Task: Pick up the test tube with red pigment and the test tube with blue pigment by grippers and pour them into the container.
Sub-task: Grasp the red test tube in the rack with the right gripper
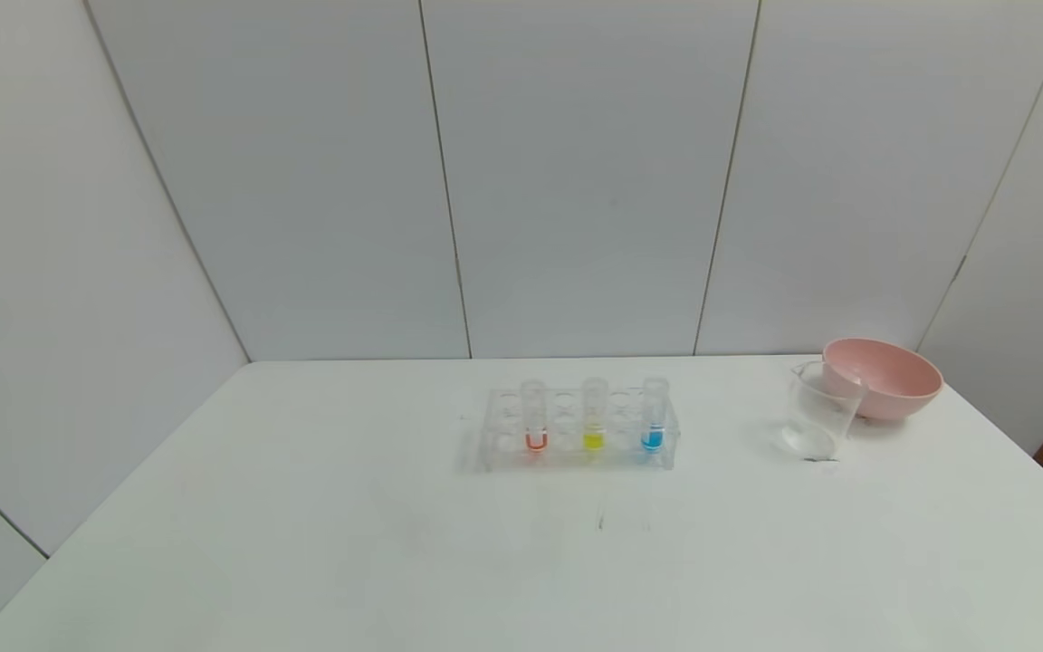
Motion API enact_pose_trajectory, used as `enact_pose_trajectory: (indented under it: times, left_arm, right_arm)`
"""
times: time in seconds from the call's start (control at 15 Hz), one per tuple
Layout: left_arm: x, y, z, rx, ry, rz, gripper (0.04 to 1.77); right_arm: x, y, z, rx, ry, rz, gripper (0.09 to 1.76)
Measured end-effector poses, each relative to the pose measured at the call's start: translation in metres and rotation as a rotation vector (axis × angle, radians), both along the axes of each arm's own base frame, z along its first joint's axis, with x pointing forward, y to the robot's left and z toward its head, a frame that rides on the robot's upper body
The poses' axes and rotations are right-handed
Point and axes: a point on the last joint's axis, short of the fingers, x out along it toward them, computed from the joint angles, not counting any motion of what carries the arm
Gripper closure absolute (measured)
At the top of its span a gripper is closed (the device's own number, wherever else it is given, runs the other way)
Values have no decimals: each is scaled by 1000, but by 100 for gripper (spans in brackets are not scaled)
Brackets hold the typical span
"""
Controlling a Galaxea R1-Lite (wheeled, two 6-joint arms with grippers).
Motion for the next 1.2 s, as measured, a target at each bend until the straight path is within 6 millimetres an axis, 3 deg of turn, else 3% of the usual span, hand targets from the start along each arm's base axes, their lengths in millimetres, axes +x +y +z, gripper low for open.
enact_pose_trajectory:
  times: [1.2]
  left_arm:
    - [0, 0, 0, 0, 0, 0, 5]
  right_arm:
    - [0, 0, -1, -7, 9, 1, 14]
